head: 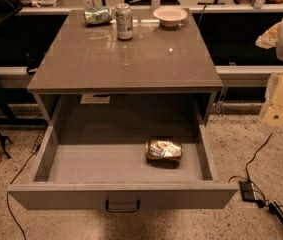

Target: Pick orange can from top drawer and place on counter

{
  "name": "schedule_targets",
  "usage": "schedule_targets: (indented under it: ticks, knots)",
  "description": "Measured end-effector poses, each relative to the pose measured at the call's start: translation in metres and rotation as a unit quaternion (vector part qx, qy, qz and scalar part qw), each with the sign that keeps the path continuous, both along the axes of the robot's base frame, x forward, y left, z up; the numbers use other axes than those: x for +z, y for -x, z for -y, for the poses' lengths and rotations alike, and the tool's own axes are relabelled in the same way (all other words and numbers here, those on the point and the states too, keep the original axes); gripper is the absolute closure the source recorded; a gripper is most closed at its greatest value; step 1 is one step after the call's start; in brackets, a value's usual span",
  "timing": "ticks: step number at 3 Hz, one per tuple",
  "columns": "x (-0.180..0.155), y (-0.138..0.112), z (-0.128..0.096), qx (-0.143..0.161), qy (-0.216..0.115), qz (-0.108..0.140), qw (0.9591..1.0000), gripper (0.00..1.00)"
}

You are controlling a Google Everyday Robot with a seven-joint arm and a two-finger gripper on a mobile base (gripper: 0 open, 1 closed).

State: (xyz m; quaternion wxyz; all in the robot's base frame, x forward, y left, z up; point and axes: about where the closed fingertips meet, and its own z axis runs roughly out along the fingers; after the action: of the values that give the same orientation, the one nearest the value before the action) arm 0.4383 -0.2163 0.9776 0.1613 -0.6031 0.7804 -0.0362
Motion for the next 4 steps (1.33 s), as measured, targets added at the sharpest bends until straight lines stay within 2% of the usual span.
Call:
schedule_targets:
  ticks: [1,2,3,4]
  knots:
    - [0.0,0.0,0.0,0.0,0.0,0.0,1.0,0.0]
    - [-0.04,-0.009,0.0,-0.009,-0.04,-0.008,0.9991,0.0]
    - [-0.108,-0.024,-0.013,-0.006,-0.118,-0.025,0.9927,0.0]
    - [-0.165,-0.042,-0.044,-0.002,-0.201,-0.031,0.9791,0.0]
